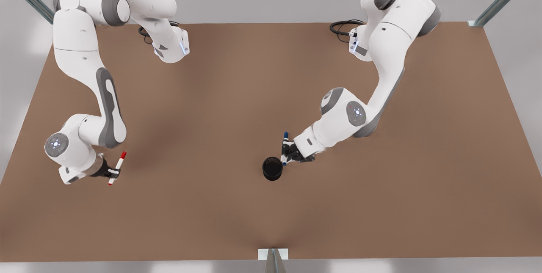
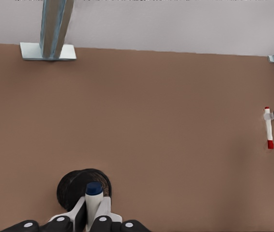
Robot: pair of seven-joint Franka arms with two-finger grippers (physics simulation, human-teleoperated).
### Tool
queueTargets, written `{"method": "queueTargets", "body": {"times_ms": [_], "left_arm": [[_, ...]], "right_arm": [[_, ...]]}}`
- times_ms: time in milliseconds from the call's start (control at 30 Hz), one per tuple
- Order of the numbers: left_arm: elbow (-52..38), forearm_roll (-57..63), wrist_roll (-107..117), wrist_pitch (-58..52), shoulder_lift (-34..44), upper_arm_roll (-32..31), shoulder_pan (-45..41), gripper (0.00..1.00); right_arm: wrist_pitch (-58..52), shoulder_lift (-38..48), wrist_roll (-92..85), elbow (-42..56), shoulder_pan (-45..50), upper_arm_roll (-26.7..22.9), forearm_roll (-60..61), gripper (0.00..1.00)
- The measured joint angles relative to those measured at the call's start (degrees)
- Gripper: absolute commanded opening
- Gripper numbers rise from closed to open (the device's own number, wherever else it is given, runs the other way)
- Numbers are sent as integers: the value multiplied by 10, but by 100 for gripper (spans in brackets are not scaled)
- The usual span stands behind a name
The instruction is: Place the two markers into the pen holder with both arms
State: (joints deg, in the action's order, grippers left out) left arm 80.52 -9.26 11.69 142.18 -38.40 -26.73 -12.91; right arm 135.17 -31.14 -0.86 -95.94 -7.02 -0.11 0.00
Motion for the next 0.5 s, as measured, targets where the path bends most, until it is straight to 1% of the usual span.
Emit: {"method": "queueTargets", "body": {"times_ms": [33, 100, 167, 200, 233, 300, 400, 500], "left_arm": [[3, -3, 1, 48, -15, 13, -23, 21], [4, -8, 4, 153, -51, 26, -47, 21], [5, -10, 3, 237, -68, 38, -56, 21], [5, -7, 3, 269, -71, 45, -56, 21], [5, -5, 2, 297, -73, 53, -56, 21], [18, -2, -1, 340, -74, 61, -54, 21], [63, 0, -5, 396, -74, 64, -59, 21], [106, 1, -12, 462, -89, 65, -73, 21]], "right_arm": [[-8, 19, -1, 11, -1, 25, -4, 21], [-24, 50, -3, 26, 0, 93, -9, 21], [-28, 59, -4, 35, 0, 159, -12, 21], [-23, 59, -5, 37, 5, 184, -14, 21], [-16, 59, -5, 39, 17, 198, -15, 21], [-3, 59, -6, 64, 36, 210, -16, 21], [13, 61, -8, 91, 42, 252, -14, 21], [51, 37, -2, 100, 76, 261, -14, 21]]}}
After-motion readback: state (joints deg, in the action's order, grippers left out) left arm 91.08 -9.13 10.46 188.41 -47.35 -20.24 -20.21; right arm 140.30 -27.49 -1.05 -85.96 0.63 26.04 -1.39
